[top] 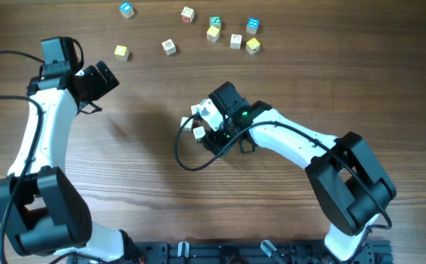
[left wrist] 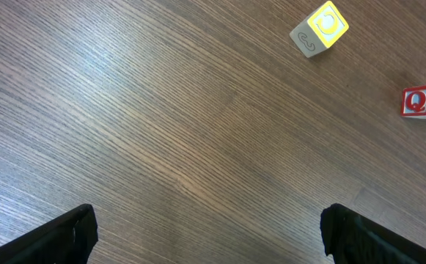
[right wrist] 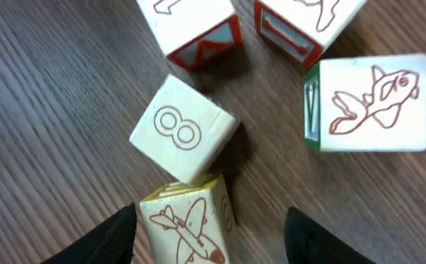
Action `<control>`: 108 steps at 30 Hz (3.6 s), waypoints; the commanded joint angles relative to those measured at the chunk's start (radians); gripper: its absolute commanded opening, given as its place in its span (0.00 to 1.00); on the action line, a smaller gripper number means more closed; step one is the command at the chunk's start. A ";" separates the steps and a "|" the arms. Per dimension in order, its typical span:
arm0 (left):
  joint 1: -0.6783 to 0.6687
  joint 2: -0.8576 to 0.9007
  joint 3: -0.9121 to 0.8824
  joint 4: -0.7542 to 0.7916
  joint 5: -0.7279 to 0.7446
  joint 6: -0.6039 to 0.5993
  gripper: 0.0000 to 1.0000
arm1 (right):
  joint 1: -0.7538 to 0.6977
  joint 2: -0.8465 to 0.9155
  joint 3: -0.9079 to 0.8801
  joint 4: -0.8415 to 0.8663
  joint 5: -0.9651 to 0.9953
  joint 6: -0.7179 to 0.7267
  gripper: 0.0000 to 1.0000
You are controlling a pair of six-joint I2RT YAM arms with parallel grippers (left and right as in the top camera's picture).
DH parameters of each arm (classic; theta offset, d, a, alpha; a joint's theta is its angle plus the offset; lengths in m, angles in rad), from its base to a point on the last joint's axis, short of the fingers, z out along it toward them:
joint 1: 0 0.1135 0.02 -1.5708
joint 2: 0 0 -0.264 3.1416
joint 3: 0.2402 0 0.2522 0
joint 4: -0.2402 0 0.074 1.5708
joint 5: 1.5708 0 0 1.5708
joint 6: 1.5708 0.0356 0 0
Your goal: Form a circle
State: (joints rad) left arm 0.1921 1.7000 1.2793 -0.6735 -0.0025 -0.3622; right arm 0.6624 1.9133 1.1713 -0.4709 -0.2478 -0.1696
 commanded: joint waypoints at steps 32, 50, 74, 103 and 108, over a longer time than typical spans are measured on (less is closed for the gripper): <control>0.002 -0.010 0.005 0.000 0.001 -0.013 1.00 | 0.002 -0.011 0.010 -0.012 0.182 0.144 0.54; 0.002 -0.010 0.005 0.000 0.001 -0.013 1.00 | 0.002 -0.036 0.010 -0.115 0.181 0.147 0.59; 0.002 -0.010 0.005 0.000 0.001 -0.013 1.00 | -0.055 -0.038 -0.068 -0.052 -0.008 0.286 0.04; 0.002 -0.010 0.005 0.000 0.001 -0.013 1.00 | -0.055 -0.038 -0.068 0.055 0.040 0.314 0.05; 0.002 -0.010 0.005 0.000 0.001 -0.013 1.00 | -0.055 -0.038 -0.068 0.071 0.040 0.307 0.05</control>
State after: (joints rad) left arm 0.1921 1.7000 1.2789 -0.6735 -0.0025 -0.3622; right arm 0.6056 1.9053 1.1137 -0.4107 -0.2237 0.1555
